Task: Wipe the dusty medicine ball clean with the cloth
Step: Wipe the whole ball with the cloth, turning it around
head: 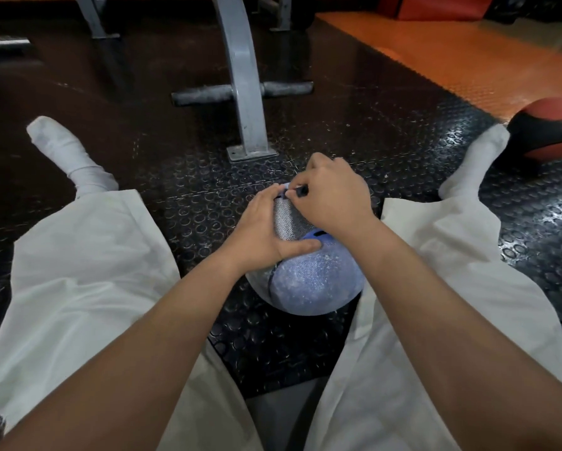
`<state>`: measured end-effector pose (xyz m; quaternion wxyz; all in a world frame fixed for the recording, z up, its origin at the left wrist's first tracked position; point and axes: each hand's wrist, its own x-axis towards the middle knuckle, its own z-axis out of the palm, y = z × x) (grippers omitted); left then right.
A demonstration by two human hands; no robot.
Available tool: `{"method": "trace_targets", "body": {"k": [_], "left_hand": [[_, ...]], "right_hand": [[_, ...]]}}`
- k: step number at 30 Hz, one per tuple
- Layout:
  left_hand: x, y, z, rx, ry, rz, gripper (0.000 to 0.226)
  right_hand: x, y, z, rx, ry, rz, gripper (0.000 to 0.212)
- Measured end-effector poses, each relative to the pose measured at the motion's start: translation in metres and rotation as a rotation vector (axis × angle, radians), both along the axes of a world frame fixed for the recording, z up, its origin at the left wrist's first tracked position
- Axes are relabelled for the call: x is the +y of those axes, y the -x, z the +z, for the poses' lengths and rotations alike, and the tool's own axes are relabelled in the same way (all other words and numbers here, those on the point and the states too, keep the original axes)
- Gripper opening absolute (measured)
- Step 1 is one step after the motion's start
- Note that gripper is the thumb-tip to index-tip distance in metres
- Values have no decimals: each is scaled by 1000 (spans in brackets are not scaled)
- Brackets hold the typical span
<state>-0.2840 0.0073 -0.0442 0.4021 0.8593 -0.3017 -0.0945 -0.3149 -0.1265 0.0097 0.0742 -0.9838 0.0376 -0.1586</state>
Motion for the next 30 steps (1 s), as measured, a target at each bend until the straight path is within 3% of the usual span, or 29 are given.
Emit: {"method": "trace_targets", "body": {"k": [5, 8, 17, 22, 30], "left_hand": [[-15, -13, 7, 31, -57, -43, 112], [-20, -12, 8, 6, -66, -65, 112], [-13, -13, 9, 56, -116, -50, 128], [-12, -21, 15, 82, -107, -90, 112], [-16, -7, 10, -19, -138, -114, 120]], "right_hand": [[-12, 33, -16, -151, -97, 93, 14], [-20, 51, -18, -100, -197, 130, 13], [-14, -5, 3, 32, -99, -3, 22], [-6, 38, -16, -122, -120, 191, 16], [-29, 9, 3, 32, -205, 195, 19]]}}
